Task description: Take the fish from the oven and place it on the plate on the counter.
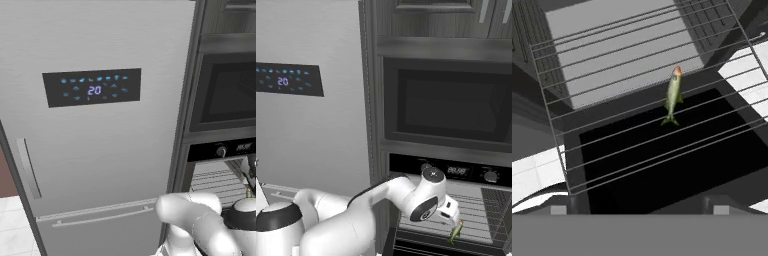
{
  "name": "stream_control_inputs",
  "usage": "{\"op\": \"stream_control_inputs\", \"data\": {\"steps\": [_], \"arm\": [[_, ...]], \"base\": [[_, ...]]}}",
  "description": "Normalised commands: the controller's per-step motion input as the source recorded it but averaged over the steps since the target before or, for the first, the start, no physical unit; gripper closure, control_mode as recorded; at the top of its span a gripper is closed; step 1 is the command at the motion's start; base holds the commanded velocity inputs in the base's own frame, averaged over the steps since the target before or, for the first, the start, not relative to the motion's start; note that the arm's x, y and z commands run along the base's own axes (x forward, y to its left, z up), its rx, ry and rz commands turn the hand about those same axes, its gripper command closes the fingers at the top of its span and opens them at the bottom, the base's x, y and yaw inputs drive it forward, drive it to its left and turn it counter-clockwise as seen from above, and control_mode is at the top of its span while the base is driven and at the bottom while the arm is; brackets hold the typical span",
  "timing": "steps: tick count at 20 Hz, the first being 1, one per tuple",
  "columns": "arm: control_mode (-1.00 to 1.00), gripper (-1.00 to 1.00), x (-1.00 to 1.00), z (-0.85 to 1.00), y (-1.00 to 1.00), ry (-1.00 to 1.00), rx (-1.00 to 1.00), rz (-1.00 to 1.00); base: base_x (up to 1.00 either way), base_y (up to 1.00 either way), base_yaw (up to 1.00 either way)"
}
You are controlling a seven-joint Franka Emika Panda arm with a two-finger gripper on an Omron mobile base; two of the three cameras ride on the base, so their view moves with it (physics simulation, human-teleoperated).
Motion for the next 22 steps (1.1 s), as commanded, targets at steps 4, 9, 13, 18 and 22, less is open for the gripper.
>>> {"op": "stream_control_inputs", "data": {"steps": [4,9,13,18,22], "arm": [[-1.0,-1.0,0.25,-0.78,-0.01,0.16,0.0,0.2],[-1.0,-1.0,0.0,-0.44,-0.23,0.07,0.0,0.04],[-1.0,-1.0,-0.05,-0.12,-0.45,-0.04,0.0,0.0],[-1.0,-1.0,-0.05,0.0,-0.2,-0.15,0.0,0.0],[-1.0,-1.0,0.08,-0.12,-0.1,-0.23,0.0,0.02]], "base": [[0.0,0.0,0.0],[0.0,0.0,0.0],[0.0,0.0,0.0],[0.0,0.0,0.0],[0.0,0.0,0.0]]}}
